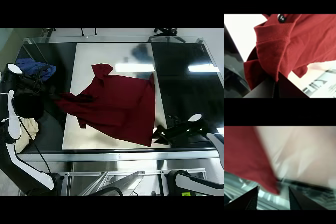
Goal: Fold the shirts.
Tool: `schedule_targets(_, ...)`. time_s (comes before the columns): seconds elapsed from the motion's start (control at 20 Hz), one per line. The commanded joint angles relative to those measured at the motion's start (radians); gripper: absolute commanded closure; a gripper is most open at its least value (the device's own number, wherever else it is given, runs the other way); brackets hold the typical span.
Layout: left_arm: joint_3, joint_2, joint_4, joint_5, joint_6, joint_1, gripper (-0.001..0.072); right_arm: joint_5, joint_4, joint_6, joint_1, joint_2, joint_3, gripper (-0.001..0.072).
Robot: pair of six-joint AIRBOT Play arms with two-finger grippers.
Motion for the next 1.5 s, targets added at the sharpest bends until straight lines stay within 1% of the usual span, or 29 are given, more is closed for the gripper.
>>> schedule_targets(0.0,0.000,0.005,-0.004,-0.006,-0.009,0.005,0.0697,-0.162,0.043,0.000,0.112,-0.019,-0.040,0.0274)
schedule_targets(0.1,0.000,0.005,-0.003,0.002,-0.009,0.005,0.0696,-0.183,0.056,0.000,0.141,-0.043,-0.040,0.0275)
schedule_targets(0.25,0.000,0.005,-0.004,0.005,-0.010,0.005,0.0697,-0.183,0.126,0.000,0.142,-0.079,-0.040,0.0274)
schedule_targets(0.4,0.000,0.005,-0.004,0.004,-0.010,0.004,0.0696,-0.175,0.238,0.003,0.142,-0.124,-0.040,0.0275)
schedule_targets(0.45,0.000,0.005,-0.004,0.002,-0.010,0.005,0.0696,-0.166,0.273,-0.002,0.142,-0.139,-0.040,0.0294)
schedule_targets(0.5,0.000,0.005,-0.004,-0.003,-0.010,0.005,0.0696,-0.151,0.290,-0.031,0.142,-0.149,-0.039,0.0507)
schedule_targets(0.55,0.000,0.005,-0.004,-0.011,-0.010,0.005,0.0696,-0.135,0.310,-0.078,0.141,-0.152,-0.039,0.0684)
schedule_targets(0.7,0.000,0.006,-0.026,-0.006,-0.013,0.005,0.0698,-0.102,0.397,-0.161,0.141,-0.105,-0.025,0.0692)
schedule_targets(0.8,0.000,0.023,-0.168,-0.008,0.003,0.007,0.0698,-0.084,0.400,-0.167,0.140,-0.020,0.038,0.0693)
schedule_targets(0.95,0.000,0.121,-0.510,-0.015,0.038,0.028,0.0698,-0.055,0.398,-0.159,0.105,0.156,0.232,0.0693)
schedule_targets(1.05,0.000,0.232,-0.769,-0.045,0.056,0.073,0.0698,-0.027,0.387,-0.162,0.029,0.264,0.433,0.0693)
schedule_targets(1.15,0.000,0.377,-1.060,-0.040,0.058,0.144,0.0698,-0.014,0.385,-0.214,-0.070,0.350,0.670,0.0693)
schedule_targets(1.2,0.000,0.452,-1.182,-0.034,0.052,0.177,0.0698,-0.021,0.385,-0.235,-0.114,0.380,0.783,0.0693)
schedule_targets(1.25,0.000,0.536,-1.268,-0.030,0.041,0.213,0.0698,-0.027,0.385,-0.255,-0.152,0.404,0.900,0.0693)
schedule_targets(1.3,0.000,0.619,-1.297,-0.020,0.032,0.249,0.0697,-0.028,0.385,-0.261,-0.183,0.418,1.015,0.0693)
schedule_targets(1.35,0.000,0.705,-1.283,-0.002,0.024,0.293,0.0698,-0.027,0.385,-0.261,-0.204,0.420,1.115,0.0693)
schedule_targets(1.45,0.000,0.880,-1.207,0.049,0.024,0.412,0.0697,-0.032,0.380,-0.270,-0.224,0.417,1.295,0.0693)
